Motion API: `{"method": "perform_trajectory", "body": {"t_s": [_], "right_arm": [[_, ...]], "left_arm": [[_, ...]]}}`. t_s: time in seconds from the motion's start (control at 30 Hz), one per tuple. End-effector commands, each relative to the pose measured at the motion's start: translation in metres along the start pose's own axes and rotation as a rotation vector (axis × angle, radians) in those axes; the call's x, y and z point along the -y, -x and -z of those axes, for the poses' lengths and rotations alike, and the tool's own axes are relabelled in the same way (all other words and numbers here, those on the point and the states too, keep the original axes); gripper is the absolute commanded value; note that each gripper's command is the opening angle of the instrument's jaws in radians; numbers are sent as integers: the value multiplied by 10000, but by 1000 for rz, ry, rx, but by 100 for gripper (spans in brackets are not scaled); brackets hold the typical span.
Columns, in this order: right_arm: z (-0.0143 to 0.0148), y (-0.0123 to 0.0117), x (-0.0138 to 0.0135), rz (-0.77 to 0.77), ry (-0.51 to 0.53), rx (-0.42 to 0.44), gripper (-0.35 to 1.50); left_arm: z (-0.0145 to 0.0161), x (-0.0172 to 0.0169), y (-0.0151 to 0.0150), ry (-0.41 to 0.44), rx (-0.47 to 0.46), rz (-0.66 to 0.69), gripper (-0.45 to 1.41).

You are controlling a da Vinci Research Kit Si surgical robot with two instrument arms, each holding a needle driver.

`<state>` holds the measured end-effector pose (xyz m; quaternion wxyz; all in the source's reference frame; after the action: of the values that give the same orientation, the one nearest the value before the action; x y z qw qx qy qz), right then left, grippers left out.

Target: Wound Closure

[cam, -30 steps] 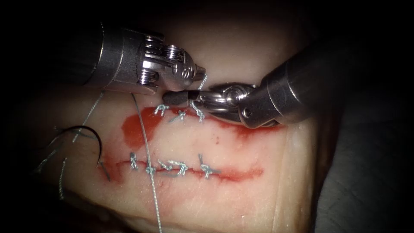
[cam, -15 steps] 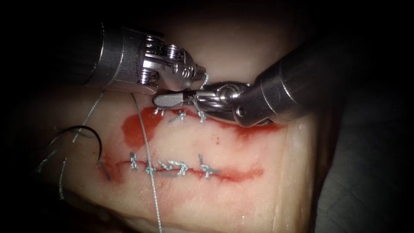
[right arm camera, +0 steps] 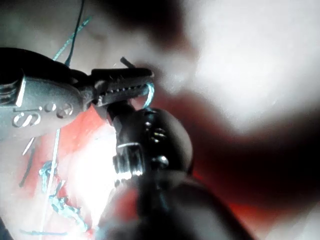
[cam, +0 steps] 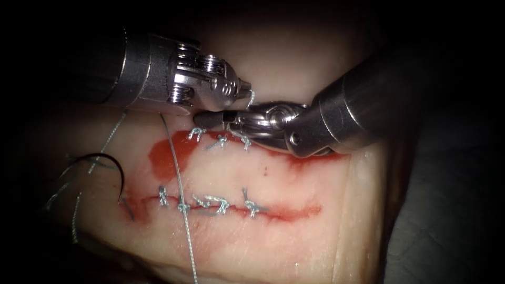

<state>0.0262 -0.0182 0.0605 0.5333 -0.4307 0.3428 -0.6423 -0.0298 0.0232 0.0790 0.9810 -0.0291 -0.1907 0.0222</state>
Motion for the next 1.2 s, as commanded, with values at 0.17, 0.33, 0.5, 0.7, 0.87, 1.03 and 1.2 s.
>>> {"method": "perform_trajectory", "body": {"t_s": [0.17,0.33,0.5,0.7,0.87,1.03,1.2], "right_arm": [[0,6,-5,103,-1,22,136],[21,3,-8,125,0,62,136],[50,2,-11,112,-26,97,138],[73,6,-5,90,-58,121,138],[82,8,1,81,-65,150,138],[85,8,3,81,-64,152,140],[85,8,2,81,-62,154,140]], "left_arm": [[8,-20,-11,11,-4,8,-45],[33,-44,-30,13,-3,98,-45],[66,-67,-56,-56,43,360,-45],[100,-53,-112,-232,-72,375,-45],[110,-6,-168,-462,-296,372,-45],[104,30,-199,-583,-397,393,-45],[90,39,-212,-599,-463,419,-45]]}}
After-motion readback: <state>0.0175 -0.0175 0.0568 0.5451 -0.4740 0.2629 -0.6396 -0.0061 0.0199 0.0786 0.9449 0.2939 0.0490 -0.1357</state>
